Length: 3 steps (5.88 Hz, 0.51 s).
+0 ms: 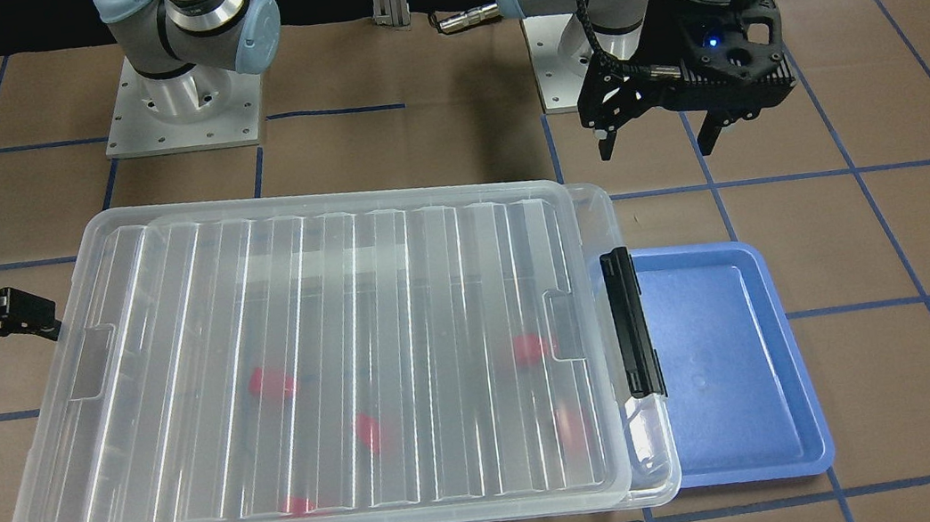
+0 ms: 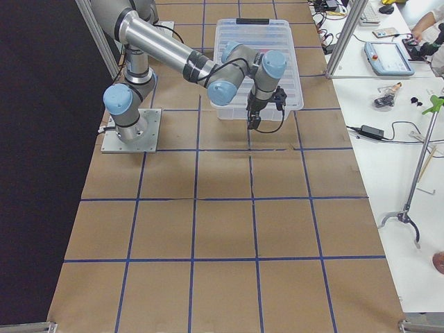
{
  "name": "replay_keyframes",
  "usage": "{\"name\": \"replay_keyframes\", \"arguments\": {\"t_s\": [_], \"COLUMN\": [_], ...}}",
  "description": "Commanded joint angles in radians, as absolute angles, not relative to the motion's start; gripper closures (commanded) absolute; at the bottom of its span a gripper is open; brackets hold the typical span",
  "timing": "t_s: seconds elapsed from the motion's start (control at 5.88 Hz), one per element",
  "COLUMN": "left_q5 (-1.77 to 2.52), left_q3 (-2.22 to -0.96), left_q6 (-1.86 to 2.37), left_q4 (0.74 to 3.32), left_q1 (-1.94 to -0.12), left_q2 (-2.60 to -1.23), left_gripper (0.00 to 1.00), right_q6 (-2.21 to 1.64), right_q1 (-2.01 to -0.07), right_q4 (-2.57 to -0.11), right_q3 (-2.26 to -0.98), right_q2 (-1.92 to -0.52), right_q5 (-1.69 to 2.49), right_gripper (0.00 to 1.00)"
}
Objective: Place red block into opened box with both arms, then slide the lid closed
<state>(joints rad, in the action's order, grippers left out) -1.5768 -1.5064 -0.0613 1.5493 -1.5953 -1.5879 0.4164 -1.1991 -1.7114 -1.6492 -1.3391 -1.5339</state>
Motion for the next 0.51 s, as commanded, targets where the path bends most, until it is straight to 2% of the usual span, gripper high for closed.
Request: {"name": "replay_keyframes", "arguments": {"t_s": [0.0,0.34], "left_q5": [-1.577,-1.575], "left_q3": [-1.506,-1.506], "left_q6": [-0.061,-0.063], "left_q4": [1.549,1.548], "left_q1": [-1.595,-1.589], "left_q2": [-1.588,-1.588], "left_gripper": [0.02,0.02], "right_q6": [0.39,0.391], "right_q1": [-1.219,-1.227], "right_q4": [-1.71,-1.712], "right_q3": [-1.649,-1.641], "right_q2": [-1.342,-1.351], "right_q5": [-1.534,-1.535], "right_gripper": [0.0,0.0]}}
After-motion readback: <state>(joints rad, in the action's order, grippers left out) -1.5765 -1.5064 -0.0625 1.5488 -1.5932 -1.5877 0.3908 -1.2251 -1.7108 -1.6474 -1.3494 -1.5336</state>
